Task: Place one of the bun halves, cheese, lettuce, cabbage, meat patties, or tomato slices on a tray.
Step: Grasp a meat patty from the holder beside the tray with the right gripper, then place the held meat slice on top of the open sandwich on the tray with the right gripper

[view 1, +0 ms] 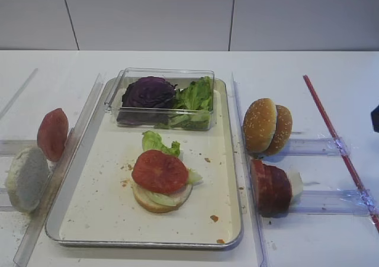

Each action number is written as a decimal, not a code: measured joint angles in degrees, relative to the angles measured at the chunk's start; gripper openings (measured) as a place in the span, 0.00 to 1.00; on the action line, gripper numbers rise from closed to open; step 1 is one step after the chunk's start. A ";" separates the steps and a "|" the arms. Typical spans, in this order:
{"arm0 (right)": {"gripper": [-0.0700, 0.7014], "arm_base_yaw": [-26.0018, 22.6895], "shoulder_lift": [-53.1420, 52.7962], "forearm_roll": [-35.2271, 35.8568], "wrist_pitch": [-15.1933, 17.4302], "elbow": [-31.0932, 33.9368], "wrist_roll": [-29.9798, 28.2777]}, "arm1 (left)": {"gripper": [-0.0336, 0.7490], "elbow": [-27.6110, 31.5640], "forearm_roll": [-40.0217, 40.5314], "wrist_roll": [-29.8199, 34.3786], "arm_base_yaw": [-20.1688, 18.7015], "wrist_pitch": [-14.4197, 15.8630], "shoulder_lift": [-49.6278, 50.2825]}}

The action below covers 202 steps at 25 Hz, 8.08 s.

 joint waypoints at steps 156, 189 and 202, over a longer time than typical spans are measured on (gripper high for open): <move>0.24 34.07 31.08 -3.18 -16.99 -13.86 13.04 | 0.41 0.00 0.00 0.00 0.00 0.10 0.00; 0.23 21.95 46.45 62.45 -17.88 -0.09 -48.78 | 0.41 0.00 0.00 0.00 0.00 0.10 0.00; 0.23 21.95 50.99 68.38 -19.16 -0.09 -51.88 | 0.41 0.00 0.00 0.00 0.00 0.10 0.00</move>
